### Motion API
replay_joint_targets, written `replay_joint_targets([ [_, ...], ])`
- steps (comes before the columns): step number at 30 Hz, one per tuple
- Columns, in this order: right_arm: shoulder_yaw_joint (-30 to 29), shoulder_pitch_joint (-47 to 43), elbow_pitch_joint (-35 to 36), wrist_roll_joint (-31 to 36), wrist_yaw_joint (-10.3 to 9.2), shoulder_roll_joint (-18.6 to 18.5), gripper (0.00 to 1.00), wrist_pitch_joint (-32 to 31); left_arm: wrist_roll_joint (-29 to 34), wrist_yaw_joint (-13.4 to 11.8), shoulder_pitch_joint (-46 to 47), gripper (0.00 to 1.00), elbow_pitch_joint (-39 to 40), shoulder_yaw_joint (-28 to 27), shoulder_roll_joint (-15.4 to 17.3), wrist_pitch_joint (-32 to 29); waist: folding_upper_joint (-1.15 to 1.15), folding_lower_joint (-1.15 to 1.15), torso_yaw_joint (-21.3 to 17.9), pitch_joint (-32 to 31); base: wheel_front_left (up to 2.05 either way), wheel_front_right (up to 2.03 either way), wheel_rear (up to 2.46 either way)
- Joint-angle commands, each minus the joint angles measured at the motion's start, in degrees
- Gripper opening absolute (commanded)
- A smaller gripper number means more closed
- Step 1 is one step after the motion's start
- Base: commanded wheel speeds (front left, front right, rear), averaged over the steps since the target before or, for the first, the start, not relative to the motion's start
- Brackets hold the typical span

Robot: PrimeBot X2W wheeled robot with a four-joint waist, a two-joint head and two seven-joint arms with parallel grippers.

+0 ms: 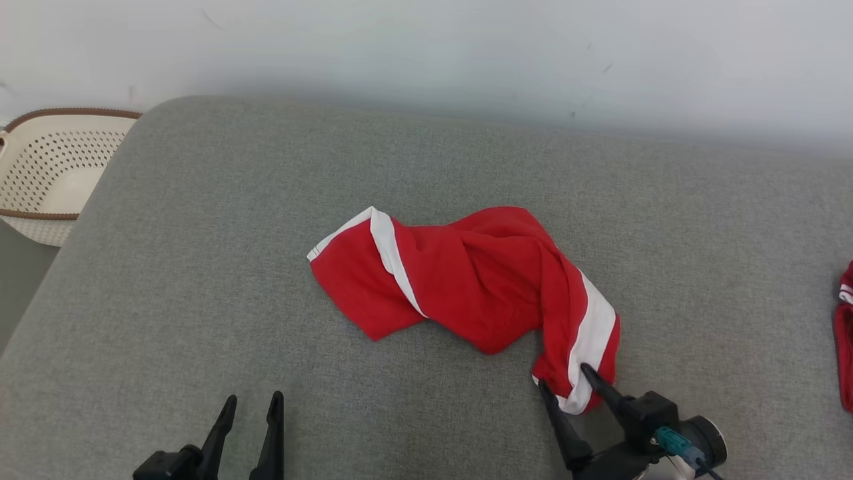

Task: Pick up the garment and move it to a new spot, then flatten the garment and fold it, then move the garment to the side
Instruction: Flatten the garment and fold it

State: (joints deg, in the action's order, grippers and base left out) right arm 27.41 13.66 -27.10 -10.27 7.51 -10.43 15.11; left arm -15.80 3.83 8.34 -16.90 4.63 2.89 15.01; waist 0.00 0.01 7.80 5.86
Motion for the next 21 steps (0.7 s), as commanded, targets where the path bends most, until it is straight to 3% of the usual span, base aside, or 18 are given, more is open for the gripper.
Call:
replay_joint_targets([
  [1,0.3,0.4,-0.9,0.4,-0.05,0.0,1.0,0.0,-0.6,-0.3,0.3,1.0,0.1,0.2,0.0,0.2,0.0,-0.01,0.0,0.3,0.0,0.0,0.0],
  [3,0.5,1.3,-2.7,0.7,-0.05,0.2,1.0,0.0,-1.0,-0.3,0.6,1.0,-0.1,0.6,0.0,0.2,0.0,-0.01,0.2,0.6,0.0,0.0,0.0],
  [4,0.1,1.8,-3.3,0.7,-0.05,0.3,0.66,0.0,-1.2,-0.3,0.8,1.0,-0.2,0.7,0.0,0.2,0.0,-0.01,0.3,0.7,0.0,0.0,0.0],
  [5,-0.5,2.3,-4.2,0.6,-0.05,0.3,0.44,0.0,-1.0,-0.4,1.0,1.0,-0.3,0.9,0.0,0.2,0.0,-0.01,0.5,0.8,0.0,0.0,0.0],
  [6,-0.9,2.6,-4.9,0.6,-0.05,0.3,0.13,0.0,-0.8,-0.2,1.1,1.0,-0.3,1.1,0.0,0.2,0.0,-0.01,0.7,0.9,0.0,0.0,0.0],
  [7,-1.3,3.2,-5.4,0.6,-0.05,0.3,0.0,0.0,-0.6,-0.2,1.0,1.0,-0.2,1.2,0.0,0.2,0.0,-0.01,0.9,1.1,0.0,0.0,0.0],
  [13,-6.6,6.5,-3.3,-0.7,-0.05,-1.4,0.0,0.0,0.2,0.0,0.2,1.0,0.9,0.7,0.0,0.2,0.0,-0.01,1.6,1.7,0.0,0.0,0.0],
  [21,-12.4,14.9,-5.4,0.1,-0.05,-8.1,0.0,0.0,-0.6,-0.3,1.0,1.0,1.2,2.7,0.0,0.2,0.0,-0.01,2.7,3.8,0.0,0.0,0.0],
])
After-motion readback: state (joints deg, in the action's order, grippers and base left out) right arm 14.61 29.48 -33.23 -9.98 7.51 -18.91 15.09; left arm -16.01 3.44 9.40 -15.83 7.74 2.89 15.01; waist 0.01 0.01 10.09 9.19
